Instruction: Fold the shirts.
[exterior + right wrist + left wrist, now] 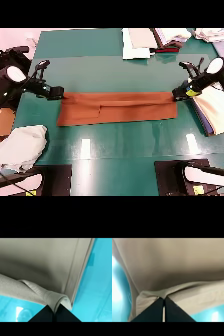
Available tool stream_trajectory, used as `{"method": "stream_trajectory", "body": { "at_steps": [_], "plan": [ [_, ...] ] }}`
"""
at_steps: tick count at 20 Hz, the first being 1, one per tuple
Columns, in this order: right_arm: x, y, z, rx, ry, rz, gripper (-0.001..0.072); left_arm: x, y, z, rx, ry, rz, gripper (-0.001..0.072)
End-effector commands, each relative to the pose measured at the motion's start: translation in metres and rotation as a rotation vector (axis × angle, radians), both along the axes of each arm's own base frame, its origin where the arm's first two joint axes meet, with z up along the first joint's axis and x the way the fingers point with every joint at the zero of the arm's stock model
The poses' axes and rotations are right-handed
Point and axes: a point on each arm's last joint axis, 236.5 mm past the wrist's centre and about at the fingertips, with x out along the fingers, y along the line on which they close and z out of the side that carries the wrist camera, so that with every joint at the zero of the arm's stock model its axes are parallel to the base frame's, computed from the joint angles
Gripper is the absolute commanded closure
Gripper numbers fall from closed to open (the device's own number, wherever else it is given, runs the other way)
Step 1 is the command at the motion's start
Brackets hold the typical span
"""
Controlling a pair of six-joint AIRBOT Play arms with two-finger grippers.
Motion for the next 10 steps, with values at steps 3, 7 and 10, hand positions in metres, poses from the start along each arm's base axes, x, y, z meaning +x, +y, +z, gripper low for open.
{"method": "stream_trajectory", "body": {
  "at_steps": [3, 7, 10],
  "plan": [
    [0.042, 0.003, -0.012, 0.030, 0.003, -0.009, 0.0689, 0.033, 0.002, -0.020, 0.004, -0.010, 0.022, 0.0677],
    [0.064, 0.018, 0.005, 0.216, -0.080, -0.032, 0.0320, 0.038, 0.000, -0.001, -0.003, -0.027, 0.015, 0.0158],
    [0.050, 0.005, 0.009, 0.311, -0.053, -0.060, 0.0199, 0.038, -0.007, 0.016, -0.028, -0.027, -0.003, 0.0328]
  ]
}}
